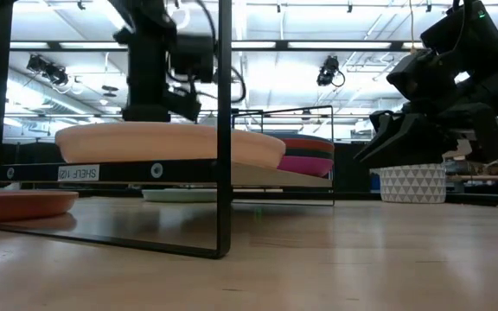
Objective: Place and stack plates onto a shelf
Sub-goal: Stack the light blue plate on top of the light brown plate on the shelf
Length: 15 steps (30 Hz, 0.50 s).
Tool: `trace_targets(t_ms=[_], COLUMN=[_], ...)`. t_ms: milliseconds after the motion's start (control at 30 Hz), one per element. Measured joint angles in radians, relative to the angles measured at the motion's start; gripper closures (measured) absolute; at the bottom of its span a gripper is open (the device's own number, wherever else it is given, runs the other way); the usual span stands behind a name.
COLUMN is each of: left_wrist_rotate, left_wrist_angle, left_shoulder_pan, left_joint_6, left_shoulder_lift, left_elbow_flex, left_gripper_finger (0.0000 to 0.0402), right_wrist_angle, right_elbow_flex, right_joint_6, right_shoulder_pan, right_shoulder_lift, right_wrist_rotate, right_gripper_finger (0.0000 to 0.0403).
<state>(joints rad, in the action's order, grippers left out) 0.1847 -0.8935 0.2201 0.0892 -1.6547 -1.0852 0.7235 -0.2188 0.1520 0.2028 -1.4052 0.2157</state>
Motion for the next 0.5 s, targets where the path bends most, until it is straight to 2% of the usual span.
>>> trace_targets(t_ms=[100,233,400,500], left_wrist_rotate=[0.051,0.119,0.127,0.11], left_wrist_angle=[0.041,0.073,0.167,0.204], left_shoulder_pan=[0.059,0.116,0.195,0.232], left_joint_6=[-0.102,-0.212,-0.315,-0.393], left_shoulder_lift=[0.0,0.0,0.0,0.0], left_elbow_flex=[0.034,0.046,0.046,0.046], left_gripper_finger=[0.0327,0.029,0.0232,0.0213], right_wrist_angle=[0.0,0.0,0.0,0.0], right_elbow_flex=[0.0,0.0,0.0,0.0], right_joint_6=[0.0,0.001,0.005,0.004], right_shoulder_pan=[0.0,0.0,0.0,0.0], right_shoulder_lift=[0.0,0.0,0.0,0.0], right_wrist_rotate=[0.0,0.0,0.0,0.0], right_gripper_finger=[0.0305,0.0305,0.0305,0.0305])
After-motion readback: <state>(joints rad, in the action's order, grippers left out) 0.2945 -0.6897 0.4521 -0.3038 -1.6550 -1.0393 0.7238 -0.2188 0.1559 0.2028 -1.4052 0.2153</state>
